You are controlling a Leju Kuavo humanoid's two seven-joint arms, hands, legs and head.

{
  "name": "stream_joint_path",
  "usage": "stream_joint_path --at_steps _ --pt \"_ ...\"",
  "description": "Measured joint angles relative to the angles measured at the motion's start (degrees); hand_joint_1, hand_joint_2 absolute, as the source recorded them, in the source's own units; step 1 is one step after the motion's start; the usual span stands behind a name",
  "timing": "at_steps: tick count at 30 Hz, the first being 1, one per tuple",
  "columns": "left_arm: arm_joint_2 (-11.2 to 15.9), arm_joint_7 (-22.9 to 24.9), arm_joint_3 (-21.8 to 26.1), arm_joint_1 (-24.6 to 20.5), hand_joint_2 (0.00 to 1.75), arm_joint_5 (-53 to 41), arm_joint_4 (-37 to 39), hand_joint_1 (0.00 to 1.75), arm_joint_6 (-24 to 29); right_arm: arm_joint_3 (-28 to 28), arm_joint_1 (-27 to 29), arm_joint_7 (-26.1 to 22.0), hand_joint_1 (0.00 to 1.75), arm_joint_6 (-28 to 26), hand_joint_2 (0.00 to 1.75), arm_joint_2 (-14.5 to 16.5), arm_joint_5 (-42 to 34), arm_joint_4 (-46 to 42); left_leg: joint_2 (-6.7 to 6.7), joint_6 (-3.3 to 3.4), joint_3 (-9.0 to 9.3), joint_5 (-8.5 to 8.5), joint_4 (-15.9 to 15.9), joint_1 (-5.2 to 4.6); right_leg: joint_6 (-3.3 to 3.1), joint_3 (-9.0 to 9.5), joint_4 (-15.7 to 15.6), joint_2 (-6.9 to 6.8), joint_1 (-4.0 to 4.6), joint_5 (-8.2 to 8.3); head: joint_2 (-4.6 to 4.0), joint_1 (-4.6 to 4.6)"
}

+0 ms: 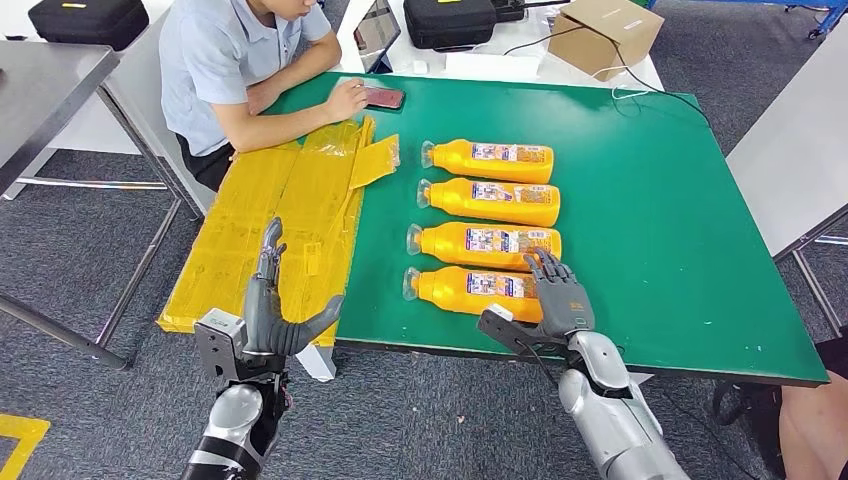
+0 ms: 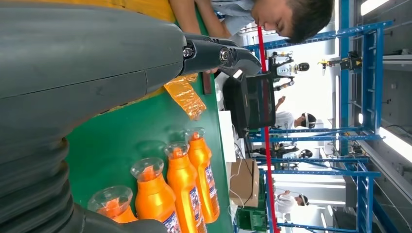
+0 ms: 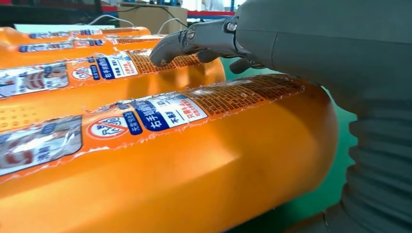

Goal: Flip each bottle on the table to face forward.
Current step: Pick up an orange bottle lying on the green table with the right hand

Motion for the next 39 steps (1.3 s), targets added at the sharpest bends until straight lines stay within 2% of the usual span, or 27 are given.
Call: stream_joint_path --at_steps 2,3,15,31,33,36,39 --pt "0.0 0.1 0.0 -0.1 1.75 0.0 0.0 0.0 0.0 0.5 -0.8 0.9 1.66 0.9 1.75 -0.1 0.8 1.1 0.0 0.0 0.02 0.0 0.0 0.0 0.0 0.02 0.0 0.0 0.0 0.0 0.01 0.0" --pt "0.1 0.1 0.0 -0.1 1.75 0.0 0.0 0.0 0.0 0.7 -1.2 1.2 1.74 1.4 1.75 -0.2 1.1 1.6 0.01 0.0 0.04 0.0 0.0 0.0 0.0 0.03 0.0 0.0 0.0 0.01 0.01 0.0" --pt "0.8 0.3 0.1 -0.5 1.75 0.0 0.0 0.0 0.0 3.8 -4.7 1.2 1.75 7.1 1.75 -0.7 0.6 5.3 0.06 0.01 0.7 -0.04 0.0 0.0 -0.01 0.65 0.0 0.02 0.0 -0.01 0.01 0.01" --pt "1.2 0.3 0.7 -0.5 1.75 -0.1 0.0 0.0 0.2 5.5 -4.1 -0.1 1.75 7.1 1.75 -0.8 -1.6 5.7 0.1 -0.02 0.93 -0.07 0.0 0.0 -0.03 0.84 0.0 0.04 0.03 -0.02 0.01 0.01" --pt "1.2 0.2 0.7 -0.7 1.75 0.3 0.1 0.0 0.2 5.2 -3.7 -3.2 1.75 7.8 1.75 -0.8 -5.5 5.7 0.1 -0.02 0.98 -0.08 0.0 0.01 -0.04 0.87 -0.1 0.05 0.04 -0.02 0.01 0.01" --pt "0.8 0.1 1.0 -1.3 1.75 3.6 0.5 0.0 0.9 3.0 -2.0 -13.7 1.75 8.7 1.75 -0.4 -16.6 5.6 0.1 -0.03 1.01 -0.09 0.0 0.01 -0.04 0.92 -0.1 0.06 0.04 -0.02 0.01 0.02" --pt "-0.6 2.7 2.3 -1.8 1.75 12.4 0.9 0.0 1.8 -0.3 1.8 -22.2 1.75 7.5 1.75 1.3 -26.9 3.0 0.06 -0.02 0.93 -0.09 0.0 0.01 -0.04 0.89 0.0 0.04 0.04 -0.02 0.01 0.01"
